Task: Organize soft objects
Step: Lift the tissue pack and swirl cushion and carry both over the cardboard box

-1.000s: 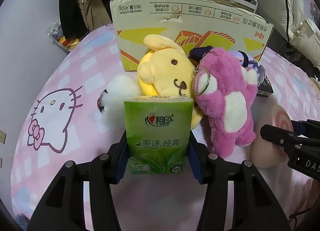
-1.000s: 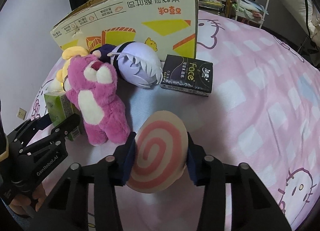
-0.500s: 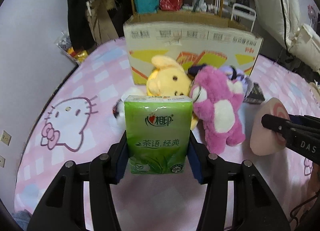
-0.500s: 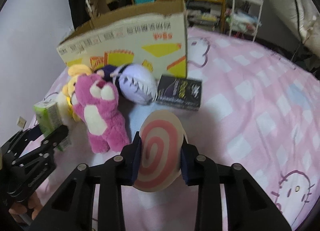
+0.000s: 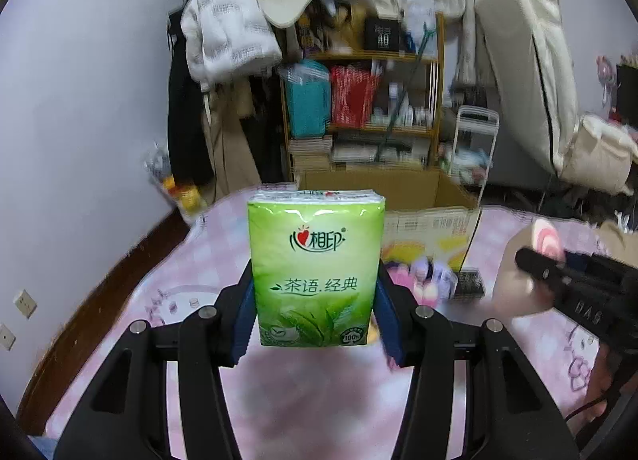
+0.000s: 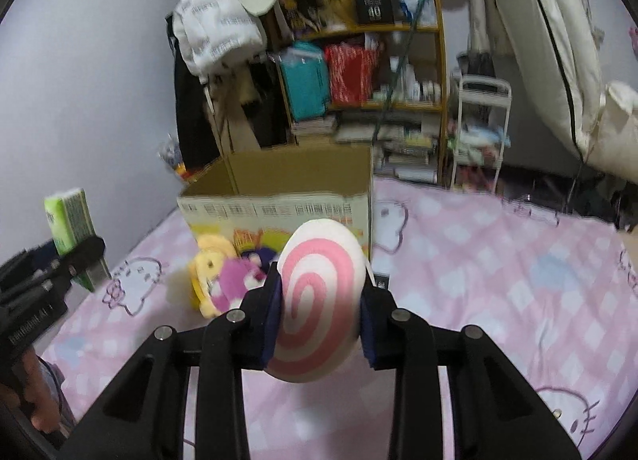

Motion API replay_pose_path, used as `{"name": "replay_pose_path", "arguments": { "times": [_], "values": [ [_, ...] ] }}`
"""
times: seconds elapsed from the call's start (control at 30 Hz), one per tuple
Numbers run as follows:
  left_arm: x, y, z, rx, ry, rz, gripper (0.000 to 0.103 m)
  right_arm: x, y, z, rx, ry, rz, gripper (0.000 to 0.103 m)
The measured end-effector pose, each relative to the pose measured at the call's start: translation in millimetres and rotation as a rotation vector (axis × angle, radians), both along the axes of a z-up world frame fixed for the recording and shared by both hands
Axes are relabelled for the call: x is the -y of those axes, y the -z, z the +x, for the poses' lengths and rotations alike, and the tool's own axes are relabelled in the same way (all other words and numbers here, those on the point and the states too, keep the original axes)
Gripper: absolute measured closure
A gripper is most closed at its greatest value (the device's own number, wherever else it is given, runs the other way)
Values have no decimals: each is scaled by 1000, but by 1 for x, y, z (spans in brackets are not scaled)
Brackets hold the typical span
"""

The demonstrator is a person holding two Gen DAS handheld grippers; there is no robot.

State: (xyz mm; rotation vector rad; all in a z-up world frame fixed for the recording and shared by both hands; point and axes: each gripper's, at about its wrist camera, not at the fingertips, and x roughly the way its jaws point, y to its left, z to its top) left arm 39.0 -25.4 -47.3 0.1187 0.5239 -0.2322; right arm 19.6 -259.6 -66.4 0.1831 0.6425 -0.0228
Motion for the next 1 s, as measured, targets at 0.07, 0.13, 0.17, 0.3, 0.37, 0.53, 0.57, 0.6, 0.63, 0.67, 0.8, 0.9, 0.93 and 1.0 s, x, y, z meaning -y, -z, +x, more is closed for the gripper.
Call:
{"name": "replay_pose_path", "arguments": {
  "times": [0.07,0.13,0.17,0.3,0.37,0.53,0.57,0.6,0.63,0.67,0.8,0.9,0.93,1.0],
  "values": [
    [0,-15,-3,47,3,12,51,0,-10,1,30,-8,-5,68],
    [1,-29,-6,90,3,18,51,-1,-22,2,59,-16,-10,68],
    [1,-37,-8,119,-4,10,51,-1,-26,3,70,-17,-14,68],
    [5,-64,-6,199,-15,-15,51,-1,-47,13,123,-25,-22,68],
    [7,-77,-2,227,-6,-15,51,1,-59,16,151,-27,-28,68],
    [15,-92,13,275,18,-8,51,4,-80,25,220,-31,-50,68],
    [17,-93,16,283,22,-5,51,4,-82,27,228,-33,-62,68],
    [18,-94,17,295,21,0,51,4,-84,29,236,-35,-75,68],
    [20,-94,19,314,25,10,51,4,-86,32,243,-34,-90,68],
    [22,-94,21,332,23,21,51,5,-88,34,248,-33,-105,68],
    [27,-92,35,319,45,21,51,9,-95,43,267,-40,-117,68],
    [34,-90,45,337,45,67,51,13,-98,50,280,-44,-106,68],
    [35,-89,49,337,46,74,51,15,-99,54,283,-45,-104,68],
    [38,-87,58,325,56,68,51,16,-99,61,283,-48,-96,67]
  ]
}}
